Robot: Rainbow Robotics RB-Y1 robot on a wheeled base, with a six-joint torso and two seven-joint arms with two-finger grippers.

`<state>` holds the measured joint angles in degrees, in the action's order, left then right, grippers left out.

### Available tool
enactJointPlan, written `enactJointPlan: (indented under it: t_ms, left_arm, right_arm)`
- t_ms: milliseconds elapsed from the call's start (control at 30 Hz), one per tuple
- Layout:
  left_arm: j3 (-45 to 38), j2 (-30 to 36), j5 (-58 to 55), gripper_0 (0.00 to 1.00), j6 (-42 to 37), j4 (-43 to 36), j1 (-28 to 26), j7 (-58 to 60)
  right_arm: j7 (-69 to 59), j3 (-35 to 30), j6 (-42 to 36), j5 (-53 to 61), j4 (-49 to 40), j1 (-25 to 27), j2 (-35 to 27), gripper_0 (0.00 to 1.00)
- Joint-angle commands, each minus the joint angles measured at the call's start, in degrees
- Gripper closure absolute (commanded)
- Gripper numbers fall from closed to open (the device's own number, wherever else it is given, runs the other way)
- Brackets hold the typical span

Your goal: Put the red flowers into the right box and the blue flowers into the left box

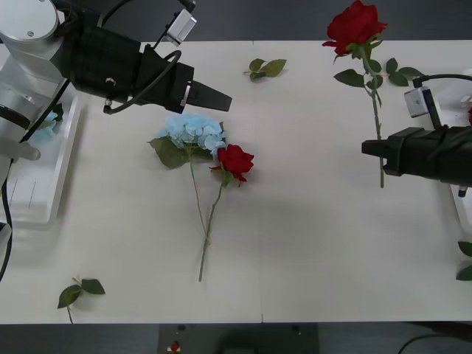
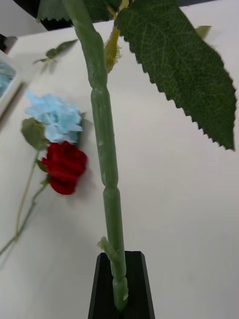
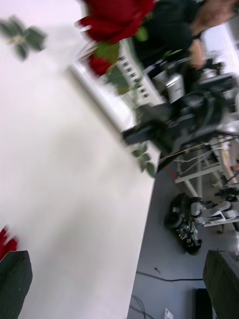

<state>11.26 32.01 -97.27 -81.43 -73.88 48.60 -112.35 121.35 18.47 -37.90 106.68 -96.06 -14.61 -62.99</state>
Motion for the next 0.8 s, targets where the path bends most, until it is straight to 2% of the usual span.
enactJointPlan:
  t_ms: [33, 267, 467, 800]
  left_arm:
    - [-0.6, 2.6, 9.3, 0.0, -1.3, -5.5, 0.7, 12.7]
    - [-0.5, 2.1, 22.0, 0.0, -5.0, -8.0, 0.7, 28.4]
    - [0.7, 1.3, 30.8, 0.0, -8.2, -9.8, 0.8, 39.4]
    - [10.8, 1.0, 43.2, 0.0, -7.0, -12.3, 0.8, 55.3]
  right_arm:
    - [-10.9, -6.2, -8.3, -12.6, 2.7, -2.1, -1.4, 1.0]
    - [-24.9, -13.9, -21.7, -29.9, 3.6, -2.3, -2.6, 1.0]
    - [-32.4, -14.3, -24.8, -40.9, 5.4, -2.3, -5.2, 1.0]
    - [-34.0, -14.3, -26.0, -61.4, 13.4, -2.6, -6.5, 1.0]
